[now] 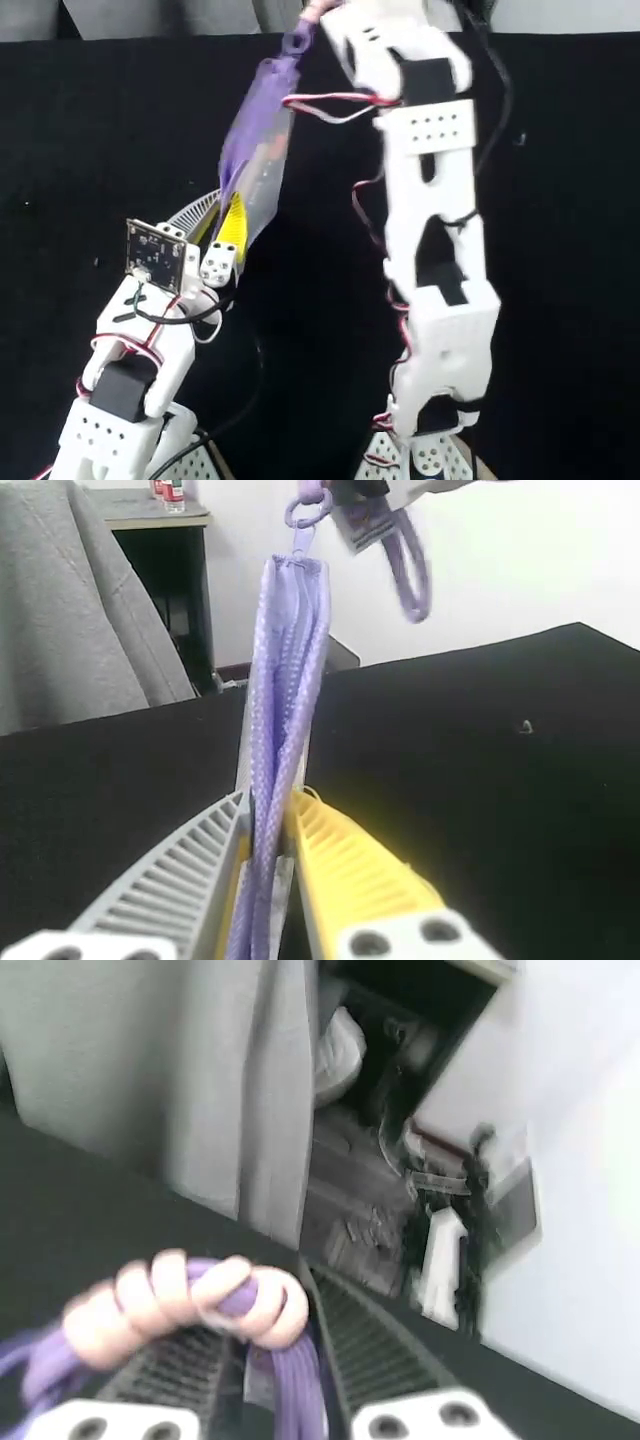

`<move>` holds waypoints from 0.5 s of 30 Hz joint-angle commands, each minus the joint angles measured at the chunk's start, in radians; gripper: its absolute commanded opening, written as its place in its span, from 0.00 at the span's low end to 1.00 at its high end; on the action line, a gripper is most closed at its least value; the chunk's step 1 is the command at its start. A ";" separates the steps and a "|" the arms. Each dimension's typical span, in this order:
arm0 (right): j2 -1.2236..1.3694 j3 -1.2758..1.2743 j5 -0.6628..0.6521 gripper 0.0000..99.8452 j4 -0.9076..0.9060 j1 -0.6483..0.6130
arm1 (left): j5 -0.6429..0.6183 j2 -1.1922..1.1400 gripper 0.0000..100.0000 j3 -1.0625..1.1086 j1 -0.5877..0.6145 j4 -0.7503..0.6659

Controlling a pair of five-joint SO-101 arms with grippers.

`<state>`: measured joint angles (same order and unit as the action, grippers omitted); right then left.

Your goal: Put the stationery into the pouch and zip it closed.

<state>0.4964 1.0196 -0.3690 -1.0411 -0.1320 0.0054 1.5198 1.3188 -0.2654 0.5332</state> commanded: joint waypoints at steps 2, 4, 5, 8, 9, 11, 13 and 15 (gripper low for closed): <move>0.024 0.150 -0.003 0.01 0.037 0.087 | 0.003 -0.006 0.03 0.042 0.002 0.038; 0.027 0.154 -0.003 0.01 0.017 0.081 | 0.003 -0.006 0.03 0.042 0.002 0.037; 0.028 0.154 -0.003 0.01 0.008 0.078 | 0.003 -0.006 0.03 0.042 0.002 0.035; 0.027 0.154 -0.003 0.01 -0.005 0.058 | -0.005 -0.006 0.03 0.042 0.002 0.032; 0.025 0.154 -0.003 0.01 -0.005 0.054 | -0.005 -0.006 0.03 0.042 -0.001 0.032; 0.024 0.156 -0.003 0.01 -0.003 0.043 | -0.005 -0.006 0.04 0.039 -0.005 0.031; 0.024 0.157 -0.003 0.01 -0.003 0.035 | -0.006 -0.006 0.10 0.039 -0.007 0.031; 0.024 0.157 -0.003 0.01 -0.003 0.026 | -0.017 -0.006 0.17 0.039 0.002 0.031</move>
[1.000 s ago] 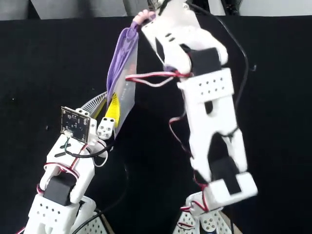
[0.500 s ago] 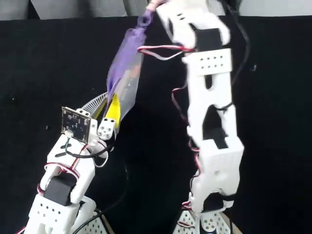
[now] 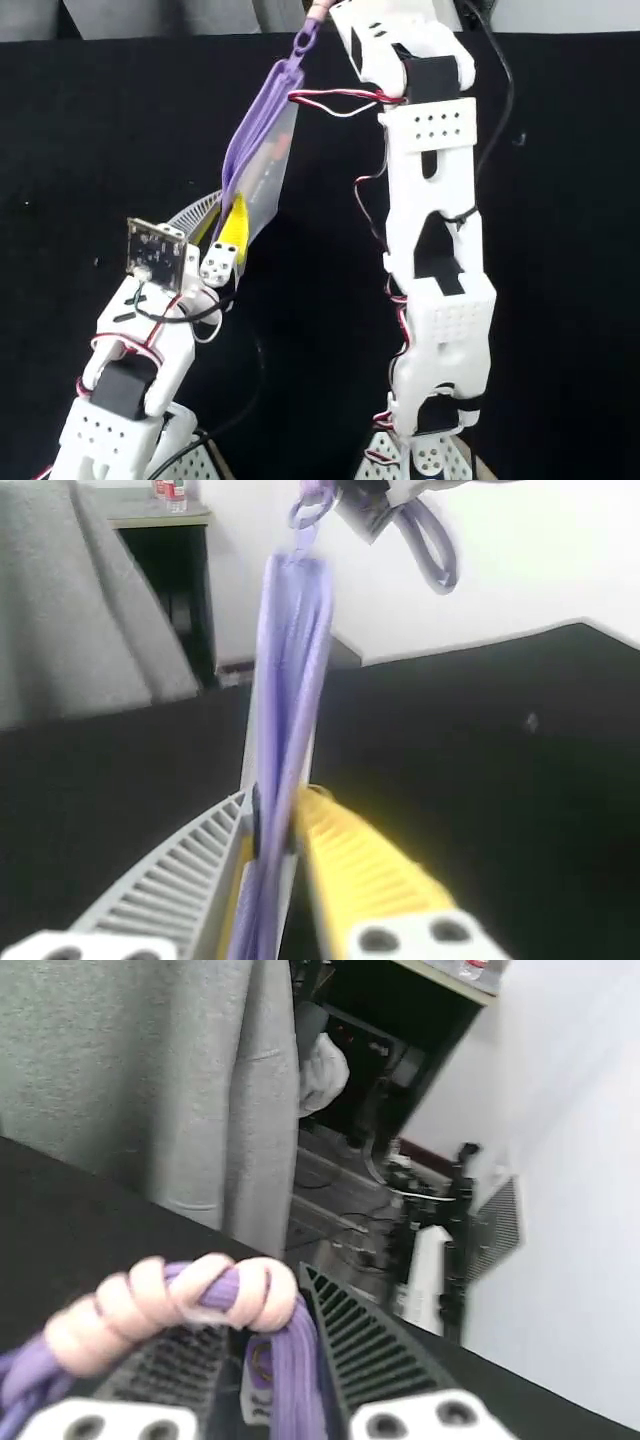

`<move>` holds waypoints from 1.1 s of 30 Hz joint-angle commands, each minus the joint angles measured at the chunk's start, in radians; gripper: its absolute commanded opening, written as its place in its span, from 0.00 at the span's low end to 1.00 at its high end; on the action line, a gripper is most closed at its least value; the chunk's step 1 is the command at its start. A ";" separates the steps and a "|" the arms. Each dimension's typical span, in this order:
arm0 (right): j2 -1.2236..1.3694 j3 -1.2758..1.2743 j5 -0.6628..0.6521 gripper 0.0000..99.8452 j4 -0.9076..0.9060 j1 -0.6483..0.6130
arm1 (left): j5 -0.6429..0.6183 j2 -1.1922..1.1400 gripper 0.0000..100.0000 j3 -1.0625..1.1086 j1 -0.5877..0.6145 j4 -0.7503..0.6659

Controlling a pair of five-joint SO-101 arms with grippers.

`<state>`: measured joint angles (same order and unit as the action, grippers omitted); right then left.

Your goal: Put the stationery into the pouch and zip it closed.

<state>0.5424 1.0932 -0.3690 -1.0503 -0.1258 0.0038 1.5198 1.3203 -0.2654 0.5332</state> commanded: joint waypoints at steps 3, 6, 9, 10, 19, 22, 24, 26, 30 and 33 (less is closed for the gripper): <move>-0.022 0.084 -0.003 0.01 0.006 0.012 | -0.100 -0.006 0.22 0.035 0.008 0.035; -0.022 0.084 -0.003 0.01 0.008 0.003 | -0.135 -0.006 0.22 0.030 0.038 0.032; -0.022 0.084 -0.003 0.01 0.025 -0.002 | -0.137 -0.006 0.22 0.030 0.068 0.032; -0.022 0.084 -0.003 0.01 0.037 -0.006 | -0.137 -0.006 0.22 0.028 0.077 0.031; -0.022 0.202 -0.023 0.01 -0.012 -0.008 | -0.192 -0.006 0.22 0.067 0.163 -0.052; -0.022 0.288 -0.031 0.01 -0.157 -0.008 | -0.222 -0.006 0.22 0.094 0.202 -0.112; -0.022 0.348 -0.032 0.01 -0.272 -0.008 | -0.222 -0.006 0.22 0.108 0.219 -0.141; -0.022 0.395 -0.066 0.01 -0.381 -0.006 | -0.218 -0.006 0.22 0.111 0.222 -0.155; -0.021 0.455 -0.180 0.01 -0.594 -0.006 | -0.216 -0.008 0.22 0.108 0.222 -0.153; -0.021 0.466 -0.204 0.01 -0.720 0.008 | -0.221 -0.008 0.22 0.102 0.257 -0.153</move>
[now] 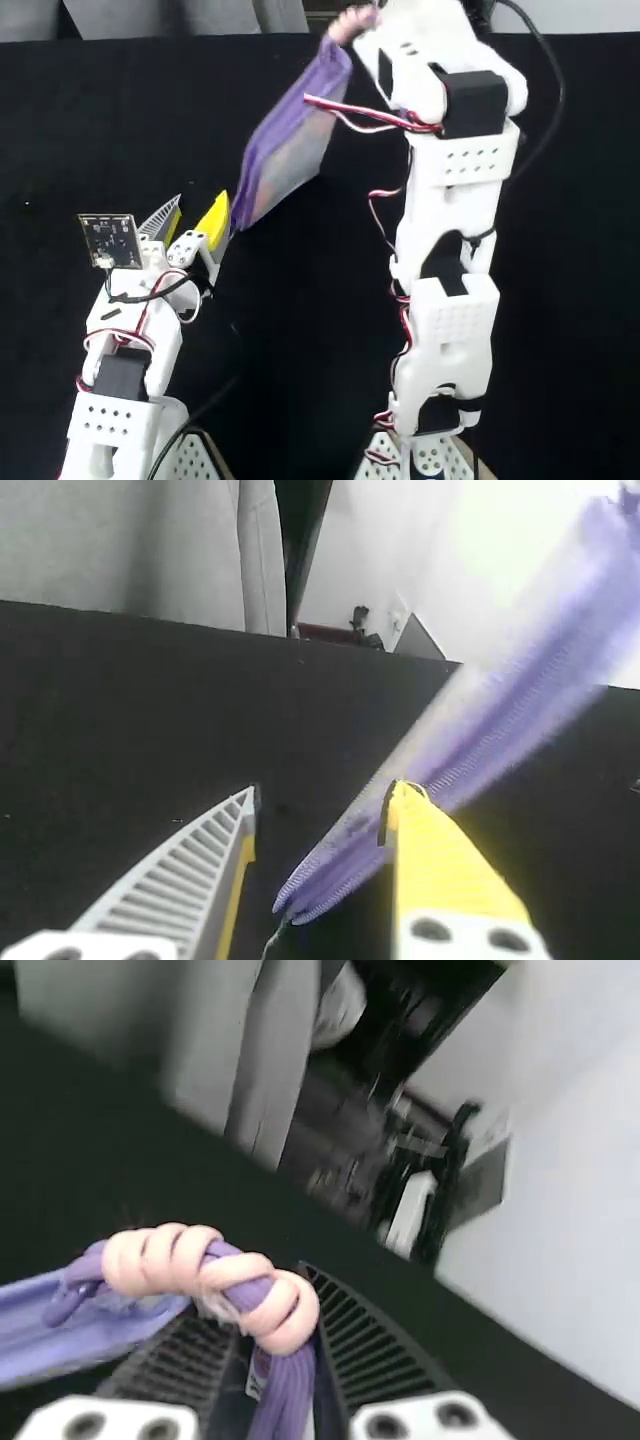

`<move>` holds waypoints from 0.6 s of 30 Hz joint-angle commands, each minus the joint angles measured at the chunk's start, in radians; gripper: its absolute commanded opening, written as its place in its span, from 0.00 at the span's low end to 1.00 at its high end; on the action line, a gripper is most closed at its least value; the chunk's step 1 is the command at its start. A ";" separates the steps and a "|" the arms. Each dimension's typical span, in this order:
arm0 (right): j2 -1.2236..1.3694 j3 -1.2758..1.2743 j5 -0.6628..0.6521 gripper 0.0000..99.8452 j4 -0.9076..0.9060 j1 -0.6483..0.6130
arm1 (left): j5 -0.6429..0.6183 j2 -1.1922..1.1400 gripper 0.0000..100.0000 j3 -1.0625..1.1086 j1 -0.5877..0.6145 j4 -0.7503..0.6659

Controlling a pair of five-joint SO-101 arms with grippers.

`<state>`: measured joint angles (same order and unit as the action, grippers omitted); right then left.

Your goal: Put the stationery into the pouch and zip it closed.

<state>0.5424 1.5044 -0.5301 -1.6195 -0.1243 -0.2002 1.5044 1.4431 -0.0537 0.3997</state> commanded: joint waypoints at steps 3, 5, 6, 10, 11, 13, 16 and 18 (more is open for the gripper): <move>-0.022 0.022 -0.009 0.01 -0.147 0.072 | -0.020 0.008 0.22 -0.015 0.093 -0.060; -0.022 0.004 -0.011 0.01 -0.147 0.110 | -0.020 0.005 0.22 -0.013 0.111 -0.072; -0.022 -0.004 -0.011 0.01 -0.147 0.126 | -0.020 0.005 0.22 -0.013 0.114 -0.071; -0.022 -0.036 -0.011 0.01 -0.147 0.193 | -0.020 0.006 0.22 0.002 0.111 -0.077; -0.022 -0.050 -0.011 0.01 -0.149 0.209 | -0.020 0.006 0.22 0.004 0.110 -0.077; -0.028 -0.082 -0.011 0.01 -0.149 0.238 | -0.020 0.006 0.22 0.004 0.110 -0.077; -0.081 -0.156 -0.009 0.01 -0.149 0.267 | -0.020 0.006 0.22 0.004 0.110 -0.077; -0.145 -0.223 -0.003 0.01 -0.149 0.270 | -0.020 0.006 0.22 0.004 0.108 -0.077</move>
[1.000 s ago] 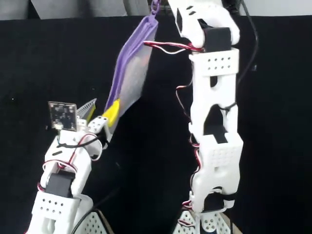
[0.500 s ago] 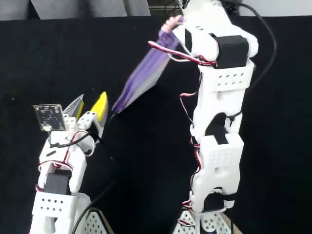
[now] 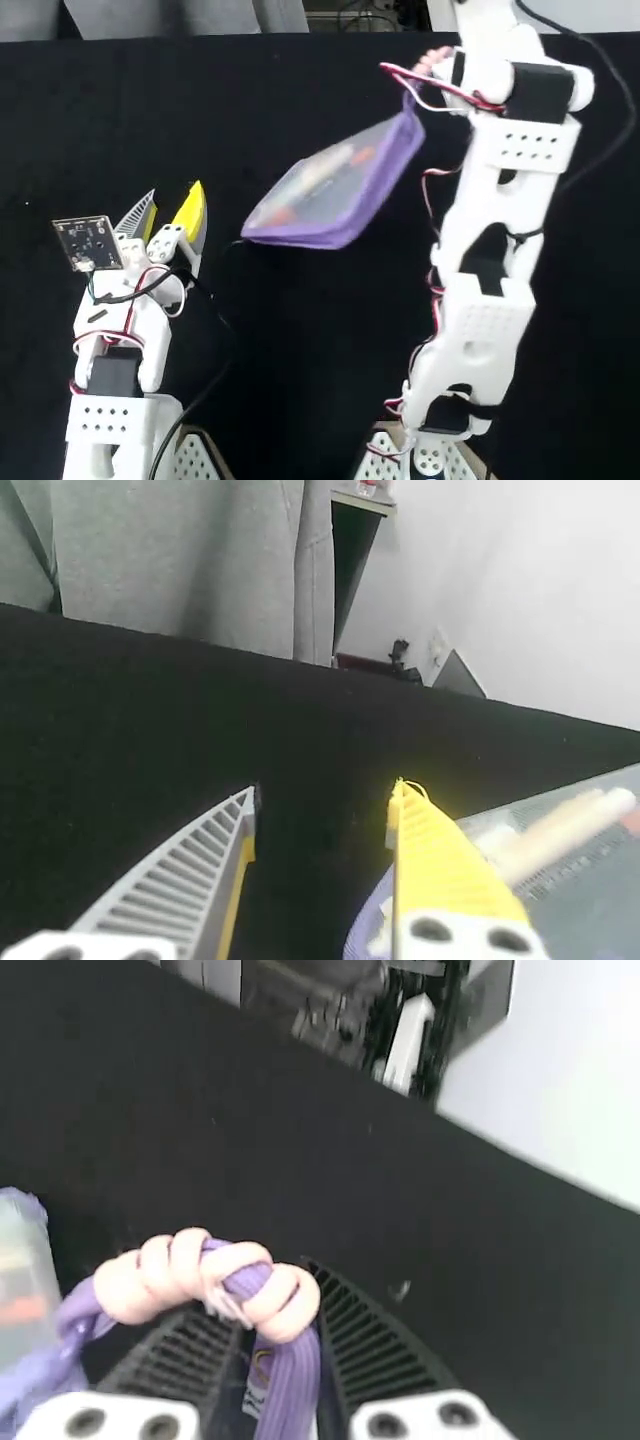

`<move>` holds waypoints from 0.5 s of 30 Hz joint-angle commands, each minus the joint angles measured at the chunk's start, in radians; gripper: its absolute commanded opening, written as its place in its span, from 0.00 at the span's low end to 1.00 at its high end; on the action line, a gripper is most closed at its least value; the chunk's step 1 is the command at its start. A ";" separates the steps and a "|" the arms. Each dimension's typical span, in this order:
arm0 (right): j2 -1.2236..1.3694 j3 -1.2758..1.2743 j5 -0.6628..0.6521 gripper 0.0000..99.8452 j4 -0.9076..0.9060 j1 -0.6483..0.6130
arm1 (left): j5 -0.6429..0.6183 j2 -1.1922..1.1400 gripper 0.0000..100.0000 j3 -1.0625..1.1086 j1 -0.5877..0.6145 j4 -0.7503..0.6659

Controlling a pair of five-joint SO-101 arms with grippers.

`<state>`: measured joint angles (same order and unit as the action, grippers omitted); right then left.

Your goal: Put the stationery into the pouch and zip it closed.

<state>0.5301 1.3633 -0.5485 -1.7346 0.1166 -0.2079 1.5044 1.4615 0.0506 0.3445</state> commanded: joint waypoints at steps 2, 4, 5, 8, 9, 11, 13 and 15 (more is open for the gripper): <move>-0.217 -0.168 0.015 0.01 -0.034 0.023 | -0.012 0.006 0.22 -0.015 0.004 -0.020; -0.308 -0.263 0.017 0.01 -0.032 0.015 | -0.012 0.006 0.22 -0.015 0.004 -0.018; -0.351 -0.312 0.017 0.01 -0.032 0.002 | -0.012 0.006 0.22 -0.015 0.004 -0.018; -0.467 -0.484 0.017 0.01 -0.032 -0.020 | -0.012 0.006 0.22 -0.015 0.004 -0.015; -0.499 -0.549 0.017 0.01 -0.031 -0.028 | -0.012 0.006 0.22 -0.015 0.004 -0.015; -0.556 -0.679 0.015 0.01 -0.031 -0.046 | -0.012 0.006 0.22 -0.015 0.004 -0.015; -0.611 -0.819 0.009 0.01 -0.018 -0.060 | -0.012 0.006 0.22 -0.015 0.004 -0.014; -0.665 -0.964 0.009 0.01 0.014 -0.071 | -0.012 0.006 0.22 -0.012 0.004 -0.012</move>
<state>-0.0008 0.6421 -0.5424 -1.7346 0.0813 -0.2079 1.5044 1.4615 0.0506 0.3445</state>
